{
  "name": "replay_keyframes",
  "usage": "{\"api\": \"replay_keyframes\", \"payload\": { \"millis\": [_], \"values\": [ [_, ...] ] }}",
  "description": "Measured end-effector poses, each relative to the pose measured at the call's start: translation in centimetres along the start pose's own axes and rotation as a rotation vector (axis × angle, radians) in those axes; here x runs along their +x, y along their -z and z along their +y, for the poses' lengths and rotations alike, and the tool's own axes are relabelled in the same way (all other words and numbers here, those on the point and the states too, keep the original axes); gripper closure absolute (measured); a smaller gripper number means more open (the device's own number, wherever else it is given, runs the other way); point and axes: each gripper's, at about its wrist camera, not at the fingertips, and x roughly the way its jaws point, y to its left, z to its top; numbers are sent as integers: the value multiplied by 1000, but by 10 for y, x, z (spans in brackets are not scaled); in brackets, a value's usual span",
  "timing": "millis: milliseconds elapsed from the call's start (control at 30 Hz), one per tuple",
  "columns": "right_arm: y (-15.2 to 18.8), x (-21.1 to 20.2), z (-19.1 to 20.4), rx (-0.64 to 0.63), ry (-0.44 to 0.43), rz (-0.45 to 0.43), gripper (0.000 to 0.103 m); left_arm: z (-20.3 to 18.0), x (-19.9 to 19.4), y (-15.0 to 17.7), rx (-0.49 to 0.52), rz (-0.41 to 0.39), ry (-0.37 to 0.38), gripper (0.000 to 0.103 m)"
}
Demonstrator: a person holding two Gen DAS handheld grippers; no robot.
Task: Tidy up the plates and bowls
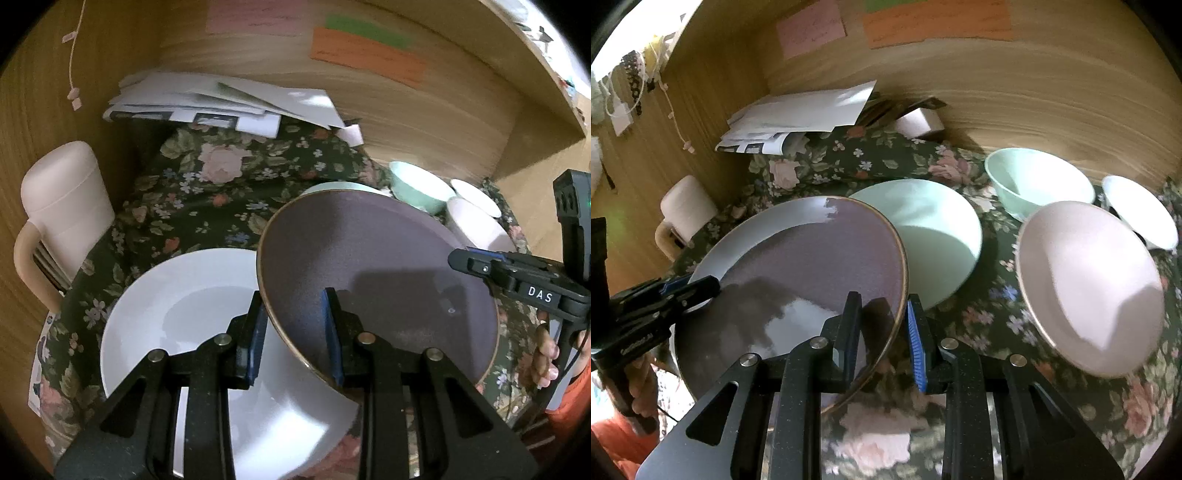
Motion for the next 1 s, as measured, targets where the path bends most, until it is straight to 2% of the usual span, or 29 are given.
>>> {"api": "replay_keyframes", "payload": {
  "millis": [533,1000],
  "values": [
    [49,-56,-28,74,45,-48,81,-52,-16,24,54,3,72,74],
    [86,-72,-61,160,83,-47,81,-94,-6,42,99,50,128,74]
  ]
}}
